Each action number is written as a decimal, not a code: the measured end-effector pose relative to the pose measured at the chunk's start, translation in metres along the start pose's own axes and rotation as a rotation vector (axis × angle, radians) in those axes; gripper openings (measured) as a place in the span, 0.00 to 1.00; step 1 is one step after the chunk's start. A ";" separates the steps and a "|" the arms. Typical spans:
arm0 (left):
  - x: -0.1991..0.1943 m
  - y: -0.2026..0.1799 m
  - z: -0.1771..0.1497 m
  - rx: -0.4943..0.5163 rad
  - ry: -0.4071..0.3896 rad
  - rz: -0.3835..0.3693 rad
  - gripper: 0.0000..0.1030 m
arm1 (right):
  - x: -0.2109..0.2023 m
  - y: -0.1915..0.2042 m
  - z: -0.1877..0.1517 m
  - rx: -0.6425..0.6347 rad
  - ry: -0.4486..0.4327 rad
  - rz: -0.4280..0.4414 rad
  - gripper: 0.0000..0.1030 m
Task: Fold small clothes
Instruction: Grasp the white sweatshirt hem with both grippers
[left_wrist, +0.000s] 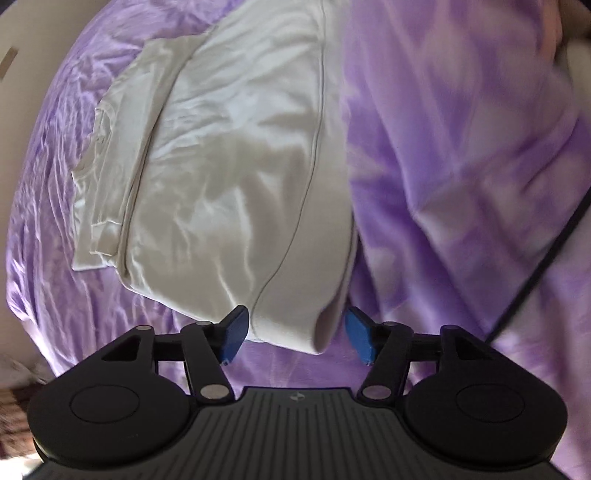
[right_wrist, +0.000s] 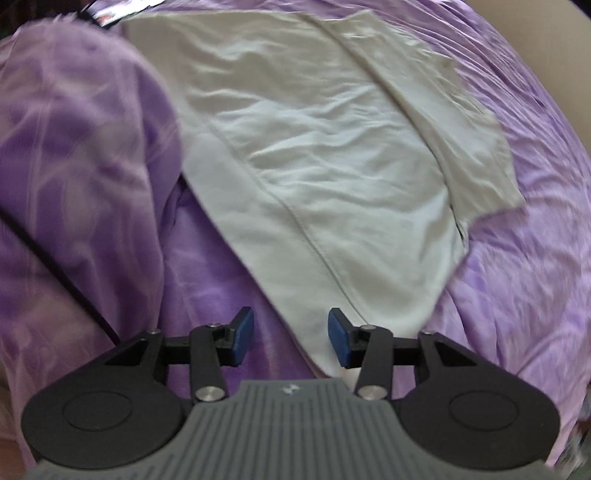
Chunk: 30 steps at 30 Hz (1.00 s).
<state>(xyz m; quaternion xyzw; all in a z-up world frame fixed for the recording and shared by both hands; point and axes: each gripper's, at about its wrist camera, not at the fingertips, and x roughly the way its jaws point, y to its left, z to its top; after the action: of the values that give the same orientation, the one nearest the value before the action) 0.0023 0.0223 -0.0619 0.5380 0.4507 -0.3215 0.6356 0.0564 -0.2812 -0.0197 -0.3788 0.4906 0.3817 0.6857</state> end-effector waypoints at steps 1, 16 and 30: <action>0.004 -0.003 0.000 0.032 0.013 0.018 0.69 | 0.002 0.003 0.000 -0.024 0.002 0.002 0.46; 0.027 -0.023 0.000 0.108 -0.018 0.119 0.34 | 0.024 0.010 -0.019 -0.194 -0.008 -0.041 0.53; -0.037 0.056 -0.011 -0.529 -0.249 0.191 0.07 | 0.019 0.000 -0.019 -0.035 -0.034 -0.084 0.30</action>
<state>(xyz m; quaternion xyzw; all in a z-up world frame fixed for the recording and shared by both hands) 0.0352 0.0420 -0.0057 0.3503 0.3848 -0.1951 0.8314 0.0529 -0.2953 -0.0421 -0.4045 0.4558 0.3673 0.7027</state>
